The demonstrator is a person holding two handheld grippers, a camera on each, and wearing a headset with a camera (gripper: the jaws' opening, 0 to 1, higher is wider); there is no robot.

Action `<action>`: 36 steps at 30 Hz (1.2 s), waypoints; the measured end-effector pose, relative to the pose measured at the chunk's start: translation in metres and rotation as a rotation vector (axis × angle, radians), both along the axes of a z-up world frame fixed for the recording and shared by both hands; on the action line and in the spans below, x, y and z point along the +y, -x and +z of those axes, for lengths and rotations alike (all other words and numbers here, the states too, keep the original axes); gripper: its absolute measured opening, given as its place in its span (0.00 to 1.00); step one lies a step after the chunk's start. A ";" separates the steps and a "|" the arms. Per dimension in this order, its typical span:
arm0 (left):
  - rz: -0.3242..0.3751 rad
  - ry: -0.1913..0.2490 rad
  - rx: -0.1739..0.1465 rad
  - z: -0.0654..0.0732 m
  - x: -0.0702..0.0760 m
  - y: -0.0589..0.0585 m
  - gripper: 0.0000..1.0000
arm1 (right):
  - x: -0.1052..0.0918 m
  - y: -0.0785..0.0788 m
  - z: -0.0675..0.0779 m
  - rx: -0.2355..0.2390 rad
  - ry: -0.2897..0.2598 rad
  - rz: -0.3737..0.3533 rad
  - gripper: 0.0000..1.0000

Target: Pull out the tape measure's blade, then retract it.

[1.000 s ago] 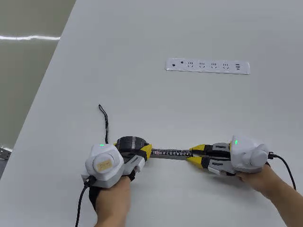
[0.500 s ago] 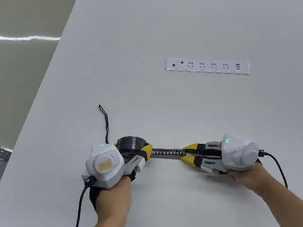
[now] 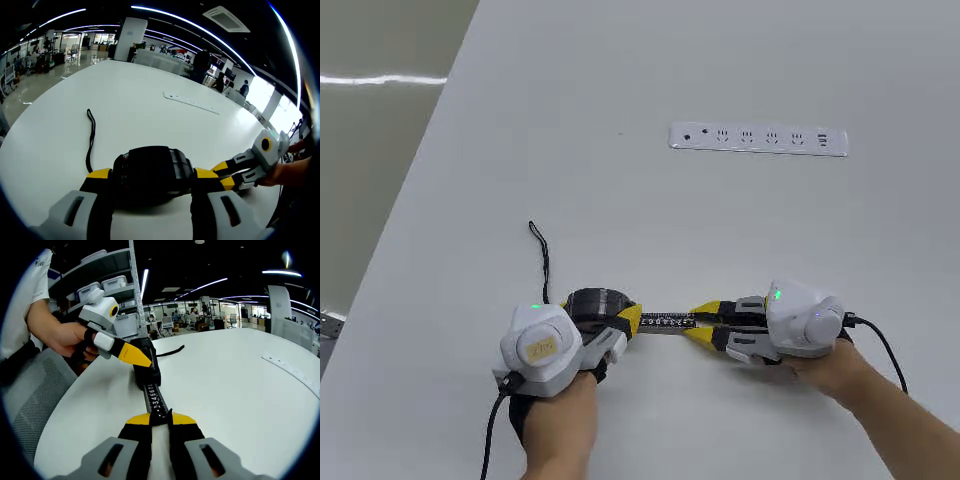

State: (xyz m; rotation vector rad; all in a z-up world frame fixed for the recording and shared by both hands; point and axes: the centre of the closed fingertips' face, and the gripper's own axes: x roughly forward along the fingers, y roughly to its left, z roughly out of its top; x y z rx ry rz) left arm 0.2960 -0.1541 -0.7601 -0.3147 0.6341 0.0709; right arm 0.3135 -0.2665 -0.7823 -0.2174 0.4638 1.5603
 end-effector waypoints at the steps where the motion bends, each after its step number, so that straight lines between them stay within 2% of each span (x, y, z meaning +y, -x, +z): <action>1: 0.000 0.000 0.001 0.000 0.000 0.000 0.59 | 0.002 0.000 0.000 -0.001 0.000 0.001 0.11; 22: 0.000 -0.001 -0.001 -0.001 0.000 -0.001 0.59 | 0.032 0.009 -0.003 -0.026 -0.005 0.032 0.11; 36: 0.007 0.008 -0.002 0.000 0.000 -0.001 0.59 | 0.046 0.011 -0.005 -0.022 -0.005 0.037 0.10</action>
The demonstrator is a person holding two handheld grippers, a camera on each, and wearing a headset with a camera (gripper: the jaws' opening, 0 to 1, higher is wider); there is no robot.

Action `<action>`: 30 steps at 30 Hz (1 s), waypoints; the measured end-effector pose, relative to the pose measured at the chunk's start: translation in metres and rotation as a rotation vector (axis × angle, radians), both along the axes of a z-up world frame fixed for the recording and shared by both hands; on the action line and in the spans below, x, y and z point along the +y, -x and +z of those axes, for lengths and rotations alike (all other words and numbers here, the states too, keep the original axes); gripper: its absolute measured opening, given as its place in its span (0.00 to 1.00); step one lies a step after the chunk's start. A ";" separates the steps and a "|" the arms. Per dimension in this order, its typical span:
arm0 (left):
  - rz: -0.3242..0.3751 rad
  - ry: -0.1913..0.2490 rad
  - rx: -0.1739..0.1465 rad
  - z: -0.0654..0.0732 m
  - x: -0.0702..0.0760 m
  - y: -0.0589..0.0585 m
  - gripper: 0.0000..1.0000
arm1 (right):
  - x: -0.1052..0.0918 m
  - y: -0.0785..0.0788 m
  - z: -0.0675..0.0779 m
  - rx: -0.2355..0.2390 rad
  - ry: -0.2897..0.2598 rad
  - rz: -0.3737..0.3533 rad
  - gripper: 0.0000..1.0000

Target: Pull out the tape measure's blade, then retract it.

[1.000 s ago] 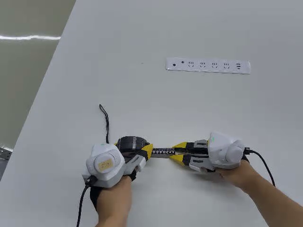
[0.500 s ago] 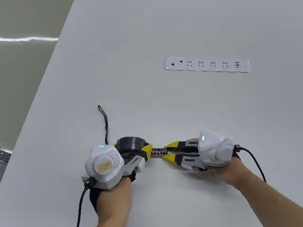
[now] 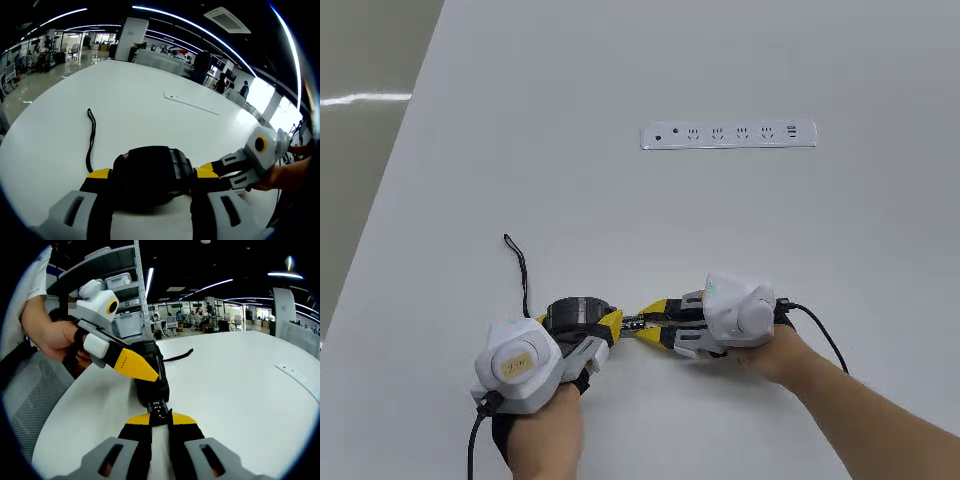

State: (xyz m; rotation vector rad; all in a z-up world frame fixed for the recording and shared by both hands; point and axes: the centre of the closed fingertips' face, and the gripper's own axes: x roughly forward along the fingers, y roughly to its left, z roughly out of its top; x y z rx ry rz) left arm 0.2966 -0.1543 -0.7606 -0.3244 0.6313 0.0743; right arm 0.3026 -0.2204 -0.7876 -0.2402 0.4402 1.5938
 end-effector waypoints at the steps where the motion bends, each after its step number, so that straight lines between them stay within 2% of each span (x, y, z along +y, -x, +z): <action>1: 0.000 0.001 0.000 0.000 0.000 0.000 0.59 | 0.001 0.000 0.000 0.001 0.001 0.002 0.10; 21: 0.005 0.015 -0.004 -0.001 0.001 0.000 0.59 | 0.016 0.006 0.000 -0.016 -0.002 0.019 0.10; 30: 0.001 0.013 -0.003 -0.001 0.001 0.000 0.59 | 0.015 0.007 0.000 -0.014 -0.003 0.024 0.10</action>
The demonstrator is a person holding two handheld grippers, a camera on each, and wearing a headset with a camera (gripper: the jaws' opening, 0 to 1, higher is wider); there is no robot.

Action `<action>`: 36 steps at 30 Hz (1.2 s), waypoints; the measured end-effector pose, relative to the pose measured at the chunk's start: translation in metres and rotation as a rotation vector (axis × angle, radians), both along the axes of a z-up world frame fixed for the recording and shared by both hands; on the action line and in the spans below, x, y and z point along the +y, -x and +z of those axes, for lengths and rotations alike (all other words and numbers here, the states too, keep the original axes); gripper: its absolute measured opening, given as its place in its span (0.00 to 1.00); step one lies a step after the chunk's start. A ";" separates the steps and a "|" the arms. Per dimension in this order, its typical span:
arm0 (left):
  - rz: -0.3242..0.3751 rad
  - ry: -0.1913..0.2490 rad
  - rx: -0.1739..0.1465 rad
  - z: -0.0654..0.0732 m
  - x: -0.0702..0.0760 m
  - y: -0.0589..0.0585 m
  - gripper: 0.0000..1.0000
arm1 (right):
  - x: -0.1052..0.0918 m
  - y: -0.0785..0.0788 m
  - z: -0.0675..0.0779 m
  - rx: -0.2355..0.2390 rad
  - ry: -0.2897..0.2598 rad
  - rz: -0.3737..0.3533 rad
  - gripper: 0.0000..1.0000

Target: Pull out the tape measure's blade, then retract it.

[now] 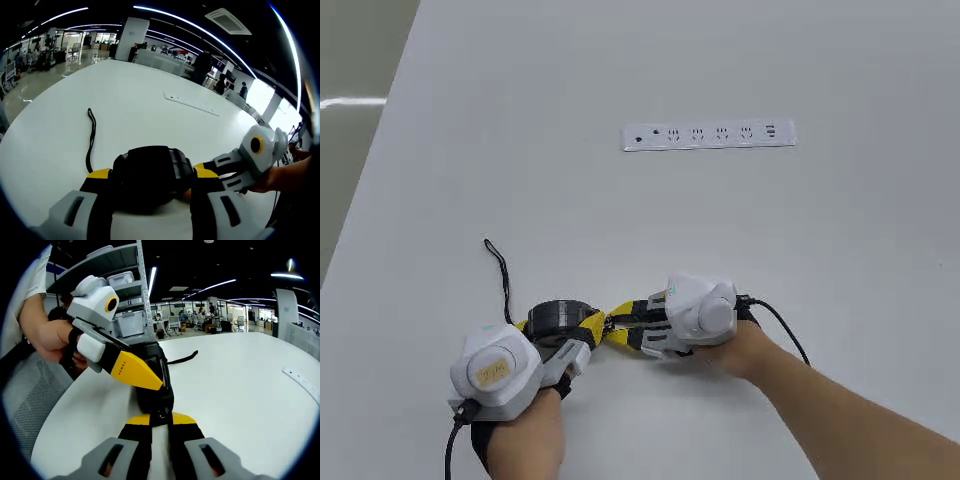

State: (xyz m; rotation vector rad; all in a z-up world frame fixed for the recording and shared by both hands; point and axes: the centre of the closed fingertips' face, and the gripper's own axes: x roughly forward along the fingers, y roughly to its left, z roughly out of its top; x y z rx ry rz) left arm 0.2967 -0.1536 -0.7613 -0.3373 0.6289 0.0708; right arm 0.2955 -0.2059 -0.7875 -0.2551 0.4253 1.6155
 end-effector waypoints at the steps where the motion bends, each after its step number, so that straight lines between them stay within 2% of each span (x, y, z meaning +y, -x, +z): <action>1: 0.000 0.001 0.000 0.000 0.000 0.000 0.59 | 0.000 -0.001 0.000 0.001 0.000 0.000 0.10; 6: -0.003 0.003 0.000 0.000 0.000 0.000 0.59 | 0.000 0.001 0.000 -0.037 -0.003 0.036 0.11; 8: -0.002 0.004 0.000 0.000 0.000 0.000 0.59 | 0.000 0.000 -0.001 -0.031 0.003 0.049 0.11; 18: -0.007 0.001 0.003 -0.001 0.000 0.000 0.59 | 0.002 0.001 -0.001 -0.074 0.010 0.121 0.10; 25: -0.009 -0.004 0.001 0.000 0.000 0.000 0.59 | 0.003 0.001 0.000 -0.072 0.015 0.140 0.10; 36: -0.006 0.002 -0.005 0.001 0.000 0.001 0.59 | 0.003 0.001 0.000 -0.051 0.012 0.116 0.12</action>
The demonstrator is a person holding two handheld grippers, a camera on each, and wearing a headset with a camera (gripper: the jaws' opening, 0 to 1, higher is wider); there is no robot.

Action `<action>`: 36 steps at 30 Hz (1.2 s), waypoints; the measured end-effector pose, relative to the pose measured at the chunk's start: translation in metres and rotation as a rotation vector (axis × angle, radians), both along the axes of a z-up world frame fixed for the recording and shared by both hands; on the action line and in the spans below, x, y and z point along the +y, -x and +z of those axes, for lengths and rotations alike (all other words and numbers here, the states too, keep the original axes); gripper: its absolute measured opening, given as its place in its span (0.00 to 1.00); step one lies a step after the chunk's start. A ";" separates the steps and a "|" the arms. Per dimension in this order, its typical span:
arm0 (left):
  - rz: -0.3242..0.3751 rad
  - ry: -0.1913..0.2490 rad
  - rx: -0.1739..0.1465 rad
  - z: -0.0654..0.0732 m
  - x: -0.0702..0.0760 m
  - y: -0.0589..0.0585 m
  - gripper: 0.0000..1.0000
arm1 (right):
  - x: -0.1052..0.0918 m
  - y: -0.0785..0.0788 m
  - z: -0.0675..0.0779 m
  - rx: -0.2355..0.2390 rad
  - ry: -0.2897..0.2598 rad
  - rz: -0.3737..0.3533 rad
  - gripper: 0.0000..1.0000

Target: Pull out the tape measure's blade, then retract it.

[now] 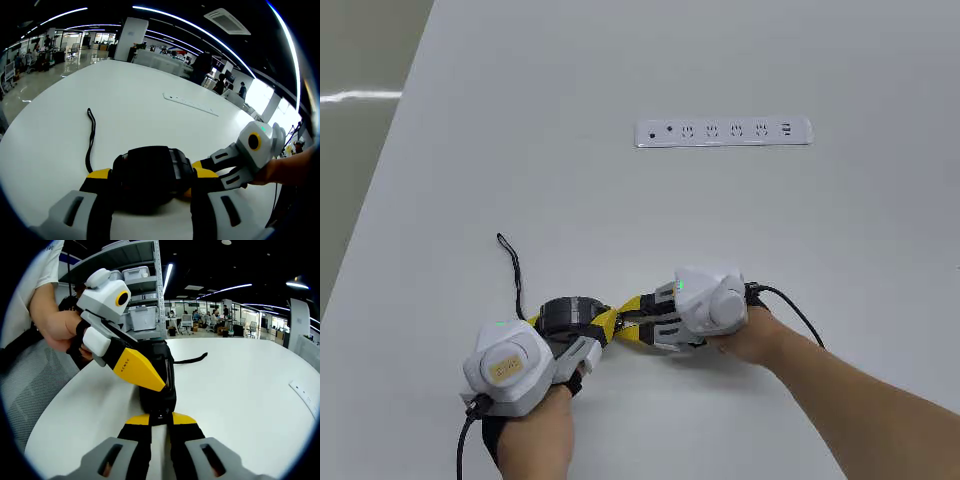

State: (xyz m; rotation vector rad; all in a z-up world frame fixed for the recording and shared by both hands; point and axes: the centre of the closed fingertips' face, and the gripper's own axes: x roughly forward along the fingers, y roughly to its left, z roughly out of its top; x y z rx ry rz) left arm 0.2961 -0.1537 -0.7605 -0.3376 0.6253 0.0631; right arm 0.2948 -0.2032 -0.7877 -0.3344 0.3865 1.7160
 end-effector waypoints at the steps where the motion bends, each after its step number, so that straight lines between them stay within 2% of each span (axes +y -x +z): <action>1: 0.000 0.000 -0.001 0.000 0.000 0.000 0.60 | 0.000 0.000 0.000 -0.001 0.000 -0.001 0.12; 11: -0.030 -0.008 0.004 0.000 -0.001 0.001 0.61 | 0.000 -0.001 0.000 0.012 0.007 -0.017 0.13; 15: -0.066 -0.040 0.012 -0.001 -0.002 0.002 0.61 | 0.000 -0.001 0.000 0.018 0.009 -0.020 0.14; 36: -0.076 -0.052 0.000 -0.001 0.005 0.003 0.69 | 0.000 -0.005 0.001 0.045 0.010 -0.044 0.17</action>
